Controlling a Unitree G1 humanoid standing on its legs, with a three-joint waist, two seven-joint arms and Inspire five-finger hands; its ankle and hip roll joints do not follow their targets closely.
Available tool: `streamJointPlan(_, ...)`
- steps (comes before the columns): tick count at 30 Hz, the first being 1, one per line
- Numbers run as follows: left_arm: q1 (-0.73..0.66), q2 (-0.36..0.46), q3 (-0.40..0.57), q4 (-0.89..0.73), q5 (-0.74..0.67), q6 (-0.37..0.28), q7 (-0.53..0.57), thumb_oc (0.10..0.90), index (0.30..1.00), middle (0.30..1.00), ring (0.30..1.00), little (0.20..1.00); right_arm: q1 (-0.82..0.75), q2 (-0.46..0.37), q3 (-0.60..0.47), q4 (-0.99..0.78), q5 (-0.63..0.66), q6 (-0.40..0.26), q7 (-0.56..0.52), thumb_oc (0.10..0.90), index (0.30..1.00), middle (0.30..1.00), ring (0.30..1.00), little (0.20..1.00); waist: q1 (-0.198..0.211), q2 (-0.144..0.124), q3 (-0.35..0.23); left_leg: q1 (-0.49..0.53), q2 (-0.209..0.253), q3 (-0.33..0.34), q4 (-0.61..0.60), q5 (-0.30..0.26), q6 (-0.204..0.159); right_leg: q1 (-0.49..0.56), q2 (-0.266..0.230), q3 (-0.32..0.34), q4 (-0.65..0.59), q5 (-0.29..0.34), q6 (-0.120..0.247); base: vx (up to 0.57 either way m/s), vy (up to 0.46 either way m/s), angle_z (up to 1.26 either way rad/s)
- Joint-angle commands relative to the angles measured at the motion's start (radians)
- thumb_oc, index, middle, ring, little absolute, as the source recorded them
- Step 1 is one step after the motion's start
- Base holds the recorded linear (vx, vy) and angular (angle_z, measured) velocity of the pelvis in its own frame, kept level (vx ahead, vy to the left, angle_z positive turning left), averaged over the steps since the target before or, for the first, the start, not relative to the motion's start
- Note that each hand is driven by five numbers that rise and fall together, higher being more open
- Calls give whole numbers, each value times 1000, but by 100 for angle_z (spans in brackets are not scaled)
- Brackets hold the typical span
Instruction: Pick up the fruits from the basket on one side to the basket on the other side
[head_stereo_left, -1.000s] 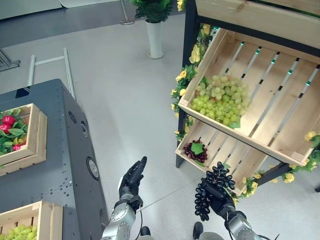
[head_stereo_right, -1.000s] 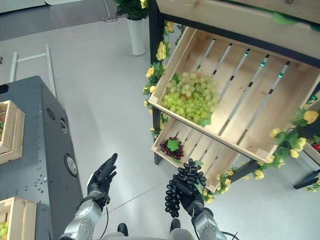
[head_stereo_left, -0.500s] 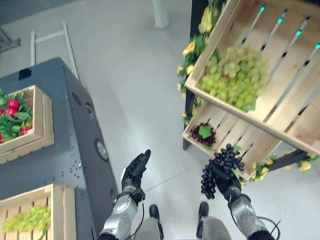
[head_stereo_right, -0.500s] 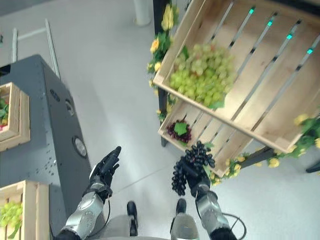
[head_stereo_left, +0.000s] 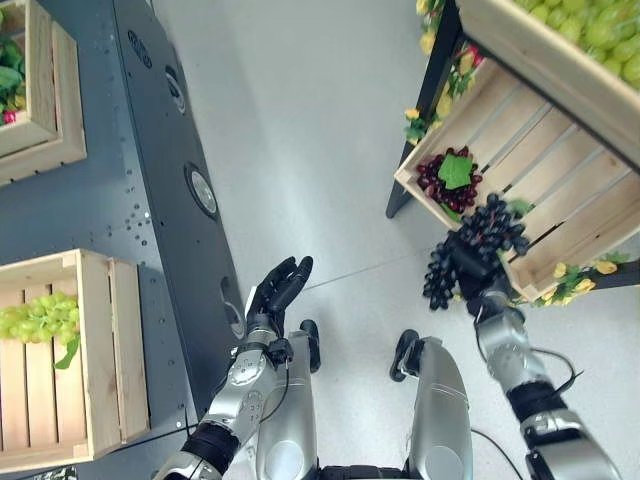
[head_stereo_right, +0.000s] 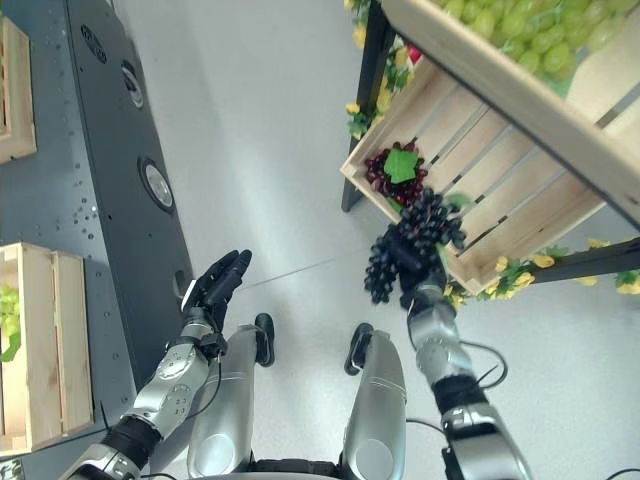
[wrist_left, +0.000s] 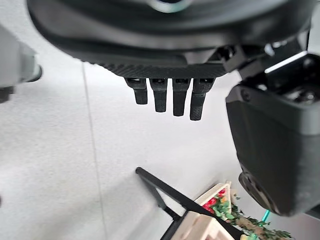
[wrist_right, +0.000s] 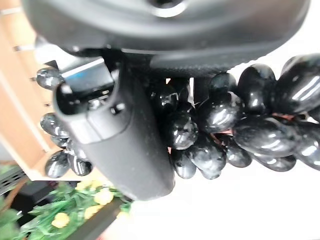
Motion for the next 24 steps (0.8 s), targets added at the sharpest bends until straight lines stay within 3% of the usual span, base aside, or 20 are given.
streamJointPlan(1,-19,46,-31,-162,37,-85,-17,800,900,900,900,900,-132,-178,-86,-4,-72,-116,-74,400,300,300,300,300,26,14,-13,26,-71,41,135,-198,107,51,43,-15,46,-28,-79,-4,-25,27)
streamJointPlan(8,3,97,-59,-203,28,-74,-29,800,900,900,900,900,-270,-371,-67,135,-220,-67,-248,400,300,300,300,300,51,9,-13,-42,-72,23,170,-199,116,-4,44,-40,75,-17,-80,-8,-41,13)
streamJointPlan(10,4,99,-59,-207,27,-72,-28,800,900,900,900,900,-280,-379,-62,144,-238,-61,-259,400,300,300,300,300,52,8,-13,-45,-71,22,171,-198,116,-6,45,-41,75,-16,-81,-4,-28,11)
streamJointPlan(13,9,124,-77,-232,10,-72,-26,800,900,900,900,900,-377,-482,29,229,-446,67,-325,400,300,300,300,300,64,1,-13,-66,-65,16,177,-193,117,-15,45,-55,73,-7,-84,0,-23,11)
streamJointPlan(16,13,137,-85,-244,0,-74,-24,800,900,900,900,900,-432,-544,100,303,-511,167,-298,400,300,300,300,300,73,-4,-13,-70,-63,14,174,-190,118,-14,45,-63,66,-3,-86,0,0,0)
streamJointPlan(19,13,150,-97,-246,0,-78,-30,800,900,900,900,900,-481,-579,155,380,-598,217,-273,400,300,300,300,300,83,-5,-13,-72,-64,12,165,-186,120,-12,42,-72,58,1,-86,-3,-10,2)
streamJointPlan(23,18,161,-101,-244,-10,-73,-31,800,900,900,900,900,-531,-603,204,404,-657,268,-349,400,300,300,300,300,92,-10,-13,-60,-65,9,145,-182,122,4,43,-79,39,8,-81,0,-20,4)
streamJointPlan(24,21,160,-103,-243,-19,-76,-32,800,900,900,900,900,-546,-602,210,406,-673,282,-390,560,540,540,540,540,93,-8,-13,-57,-66,9,137,-180,122,6,42,-81,35,10,-79,-2,-4,5)
